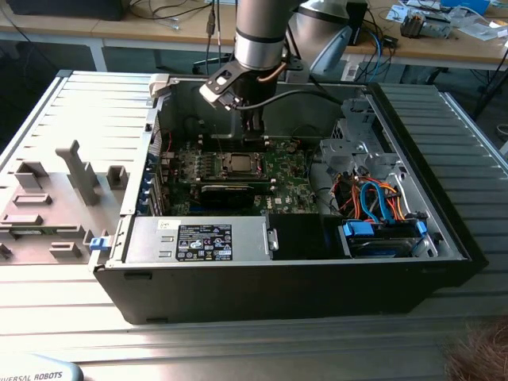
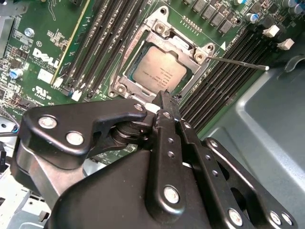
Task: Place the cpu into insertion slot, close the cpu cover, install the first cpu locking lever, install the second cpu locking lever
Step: 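Close the cpu cover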
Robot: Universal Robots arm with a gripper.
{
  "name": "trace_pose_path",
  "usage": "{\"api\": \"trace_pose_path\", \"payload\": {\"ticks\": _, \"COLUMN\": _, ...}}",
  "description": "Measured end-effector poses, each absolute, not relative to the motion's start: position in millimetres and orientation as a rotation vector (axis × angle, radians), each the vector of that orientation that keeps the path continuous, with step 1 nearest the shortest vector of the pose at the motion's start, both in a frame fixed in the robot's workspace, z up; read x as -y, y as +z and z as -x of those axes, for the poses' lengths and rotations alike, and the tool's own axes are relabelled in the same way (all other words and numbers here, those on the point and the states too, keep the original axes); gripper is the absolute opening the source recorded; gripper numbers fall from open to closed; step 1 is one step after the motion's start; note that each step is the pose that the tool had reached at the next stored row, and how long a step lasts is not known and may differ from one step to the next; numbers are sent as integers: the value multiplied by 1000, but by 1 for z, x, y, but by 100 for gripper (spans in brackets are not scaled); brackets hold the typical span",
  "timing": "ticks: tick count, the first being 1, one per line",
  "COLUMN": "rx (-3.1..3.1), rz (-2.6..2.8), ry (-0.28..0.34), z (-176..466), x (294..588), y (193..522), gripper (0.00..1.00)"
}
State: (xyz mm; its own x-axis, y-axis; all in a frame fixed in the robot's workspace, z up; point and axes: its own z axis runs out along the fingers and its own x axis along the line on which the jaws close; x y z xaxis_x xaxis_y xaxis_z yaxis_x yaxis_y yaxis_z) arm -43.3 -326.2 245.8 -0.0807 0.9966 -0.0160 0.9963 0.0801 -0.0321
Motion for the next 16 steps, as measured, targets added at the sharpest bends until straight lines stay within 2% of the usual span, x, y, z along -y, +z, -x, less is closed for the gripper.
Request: {"api": "trace_pose_path", "payload": {"ticks": 16, "rx": 2301, "rz": 2123, "ry": 54, "z": 51, "x": 326, "y": 238, "gripper": 11}}
